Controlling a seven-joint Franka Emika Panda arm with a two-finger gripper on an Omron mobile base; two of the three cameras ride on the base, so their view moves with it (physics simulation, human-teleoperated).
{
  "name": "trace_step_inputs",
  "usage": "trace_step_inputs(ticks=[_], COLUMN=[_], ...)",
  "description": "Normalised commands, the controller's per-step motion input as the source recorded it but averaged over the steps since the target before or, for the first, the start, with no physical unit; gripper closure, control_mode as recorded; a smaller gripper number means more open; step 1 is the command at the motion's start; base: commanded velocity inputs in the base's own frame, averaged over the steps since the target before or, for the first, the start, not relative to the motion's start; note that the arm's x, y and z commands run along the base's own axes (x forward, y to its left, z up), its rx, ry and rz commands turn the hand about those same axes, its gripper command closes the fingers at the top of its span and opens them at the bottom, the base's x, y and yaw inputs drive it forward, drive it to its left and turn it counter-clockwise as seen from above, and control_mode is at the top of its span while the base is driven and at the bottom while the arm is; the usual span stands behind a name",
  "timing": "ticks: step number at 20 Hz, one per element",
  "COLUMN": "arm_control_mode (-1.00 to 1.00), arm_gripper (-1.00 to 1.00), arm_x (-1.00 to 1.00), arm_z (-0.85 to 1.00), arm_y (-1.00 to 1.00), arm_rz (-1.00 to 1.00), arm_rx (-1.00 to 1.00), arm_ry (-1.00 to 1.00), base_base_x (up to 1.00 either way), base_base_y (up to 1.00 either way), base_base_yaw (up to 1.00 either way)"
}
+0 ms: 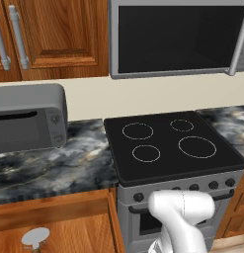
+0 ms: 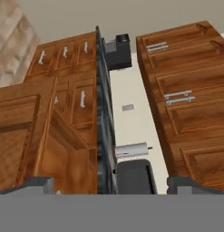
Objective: Take the pizza cutter from the drawer on the left and place it on the dining counter for cutting.
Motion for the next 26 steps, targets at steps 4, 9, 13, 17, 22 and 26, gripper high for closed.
trace_step_inputs(ticks=[4, 9, 13, 17, 22, 26], arm_control_mode=[-1.0, -1.0, -1.0, -1.0, -1.0, -1.0], arm_gripper=[-1.0, -1.0, -1.0, -1.0, -1.0, -1.0], arm_x=[0.43, 0.66, 1.0, 1.0, 1.0, 1.0], arm_z=[1.0, 0.99, 0.98, 0.81, 0.61, 0.57], arm_y=[-0.29, -0.26, -0.29, -0.24, -0.19, -0.13], arm_rz=[0.0, -0.01, -0.03, -0.07, -0.11, -0.11], arm_rx=[0.26, 0.27, 0.28, 0.29, 0.3, 0.28], arm_ry=[-0.15, -0.07, 0.0, 0.0, 0.01, 0.04], base_base_x=[0.0, 0.0, 0.0, 0.0, 0.0, 0.0], base_base_y=[0.0, 0.0, 0.0, 0.0, 0.0, 0.0], base_base_yaw=[0.0, 0.0, 0.0, 0.0, 0.0, 0.0])
